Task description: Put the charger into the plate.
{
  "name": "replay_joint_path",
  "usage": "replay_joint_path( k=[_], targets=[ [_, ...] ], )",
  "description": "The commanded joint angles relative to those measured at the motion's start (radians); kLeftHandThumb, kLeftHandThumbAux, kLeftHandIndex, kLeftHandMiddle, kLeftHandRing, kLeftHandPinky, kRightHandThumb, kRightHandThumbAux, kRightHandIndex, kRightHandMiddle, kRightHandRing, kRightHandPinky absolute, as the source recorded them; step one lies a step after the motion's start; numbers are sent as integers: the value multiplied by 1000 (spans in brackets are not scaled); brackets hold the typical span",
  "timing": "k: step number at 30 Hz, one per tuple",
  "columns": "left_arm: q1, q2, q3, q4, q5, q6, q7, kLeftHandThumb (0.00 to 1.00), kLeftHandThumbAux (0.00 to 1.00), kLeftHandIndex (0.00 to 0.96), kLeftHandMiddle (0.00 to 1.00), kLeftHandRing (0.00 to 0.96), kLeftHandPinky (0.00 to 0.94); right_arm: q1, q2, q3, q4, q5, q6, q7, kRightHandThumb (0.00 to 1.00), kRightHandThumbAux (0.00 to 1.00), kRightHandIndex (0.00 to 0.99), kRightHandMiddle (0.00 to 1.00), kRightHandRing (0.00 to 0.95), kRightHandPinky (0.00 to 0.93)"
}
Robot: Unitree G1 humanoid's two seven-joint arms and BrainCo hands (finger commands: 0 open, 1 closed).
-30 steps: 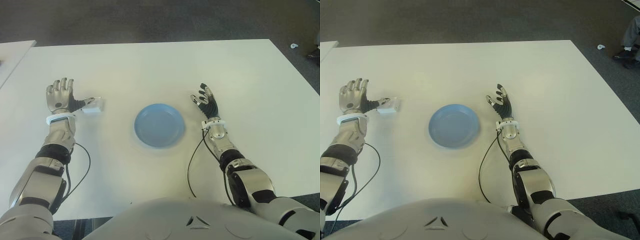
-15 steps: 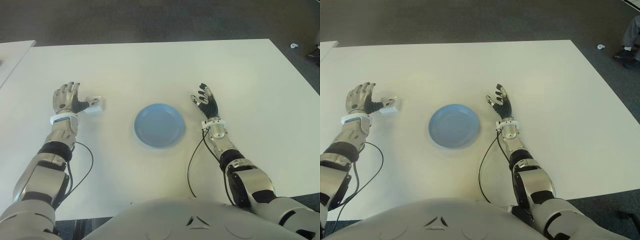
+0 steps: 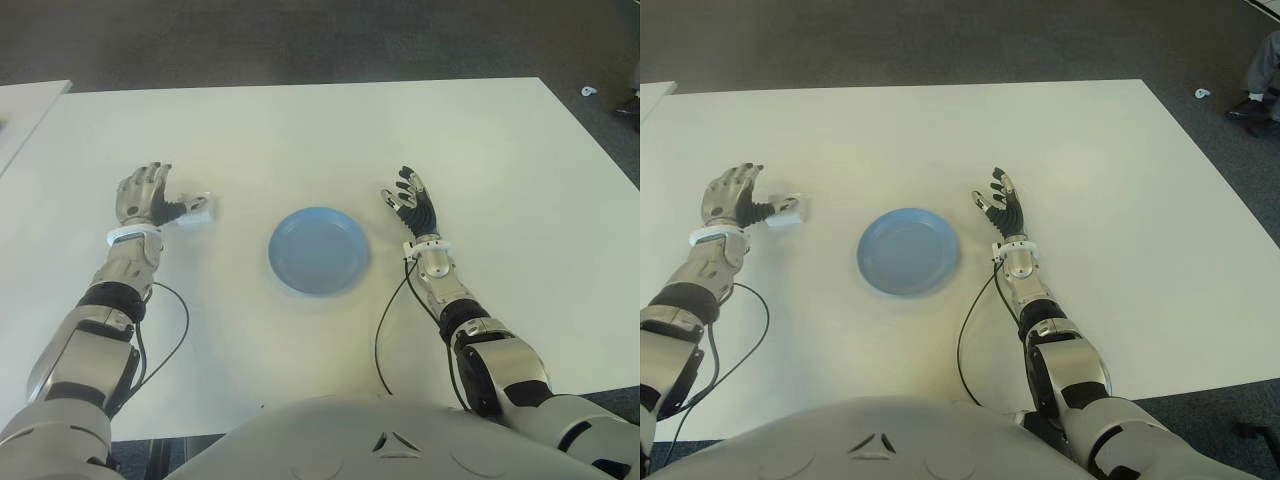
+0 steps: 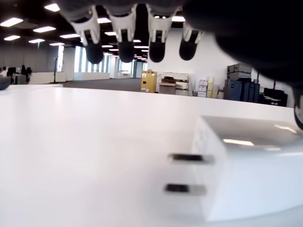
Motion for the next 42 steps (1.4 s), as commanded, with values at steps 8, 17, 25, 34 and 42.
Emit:
replay_joint_path(
  k=[8, 17, 25, 34, 42],
  targets=[
    [51, 11, 2, -94, -3, 15, -29, 168, 334, 0, 0, 0, 0, 120, 38, 24, 75, -21, 69, 26, 300, 575, 82, 128, 146, 198],
    [75, 15, 5, -149, 2, 30, -35, 157, 353, 0, 0, 0, 0, 118, 36, 28, 79, -23, 68, 27, 305, 572, 84, 130, 154, 215],
    [85, 14, 10, -170, -3, 32, -42, 153, 360, 0, 0, 0, 5, 115, 36, 32, 83, -29, 64, 19, 305, 573, 86, 138, 168, 234],
    [102, 13, 17, -199, -4, 31, -48, 148, 361, 0, 0, 0, 10, 115, 35, 41, 86, -36, 58, 7, 314, 589, 92, 144, 176, 243],
    [114, 12, 22, -215, -6, 24, -37, 147, 363, 0, 0, 0, 18, 114, 33, 48, 89, -43, 54, -2, 315, 601, 97, 152, 188, 254]
  ],
)
